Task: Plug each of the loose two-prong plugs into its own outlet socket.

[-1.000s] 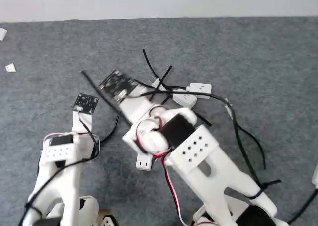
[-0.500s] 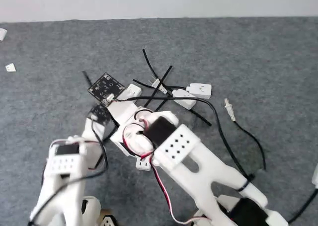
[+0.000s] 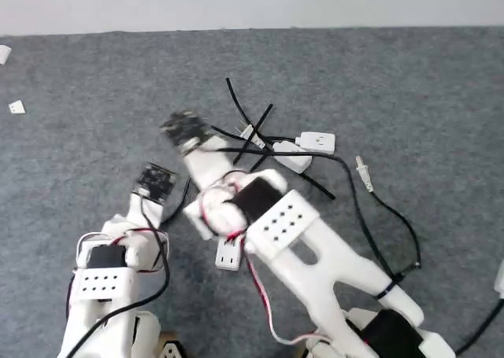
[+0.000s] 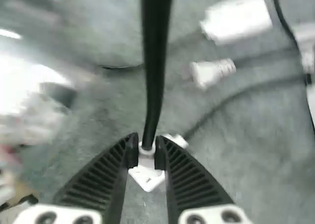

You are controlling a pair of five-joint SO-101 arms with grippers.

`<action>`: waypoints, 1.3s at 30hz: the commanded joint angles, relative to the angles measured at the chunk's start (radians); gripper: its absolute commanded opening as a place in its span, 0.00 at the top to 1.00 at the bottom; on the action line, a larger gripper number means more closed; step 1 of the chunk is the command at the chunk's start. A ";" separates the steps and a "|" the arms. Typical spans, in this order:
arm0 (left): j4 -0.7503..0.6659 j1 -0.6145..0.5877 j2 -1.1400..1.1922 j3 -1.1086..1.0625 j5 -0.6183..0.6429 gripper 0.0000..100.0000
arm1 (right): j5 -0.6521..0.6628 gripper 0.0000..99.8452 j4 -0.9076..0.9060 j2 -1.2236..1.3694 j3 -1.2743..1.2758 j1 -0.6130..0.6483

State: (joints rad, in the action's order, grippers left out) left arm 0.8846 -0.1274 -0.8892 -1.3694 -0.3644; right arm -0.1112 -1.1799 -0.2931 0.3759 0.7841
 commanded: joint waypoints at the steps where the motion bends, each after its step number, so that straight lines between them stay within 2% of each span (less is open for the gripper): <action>1: -0.103 -0.043 -0.017 0.007 0.183 0.99 | -0.080 0.99 0.074 -0.016 0.086 -0.053; 4: -0.137 -0.043 -0.017 -0.005 0.259 0.99 | -0.133 0.99 0.163 -0.016 0.180 -0.048; 10: -0.161 -0.043 -0.017 -0.013 0.272 0.99 | -0.203 0.99 0.243 -0.016 0.238 -0.053; 22: -0.161 -0.044 -0.017 -0.013 0.270 0.99 | -0.199 0.99 0.291 -0.016 0.290 -0.120; 31: -0.161 -0.044 -0.017 -0.012 0.273 0.99 | -0.199 0.99 0.291 -0.018 0.288 -0.117; 33: -0.157 -0.044 -0.012 -0.008 0.273 0.99 | -0.190 0.99 0.289 -0.025 0.279 -0.116; 39: -0.092 -0.044 0.051 0.047 0.232 0.99 | -0.021 0.99 0.200 -0.213 0.261 -0.036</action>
State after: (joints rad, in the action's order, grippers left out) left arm 0.7741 -0.1672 -0.8861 -1.3955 -0.1005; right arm -0.2125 -0.9467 -0.3744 0.6736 0.7211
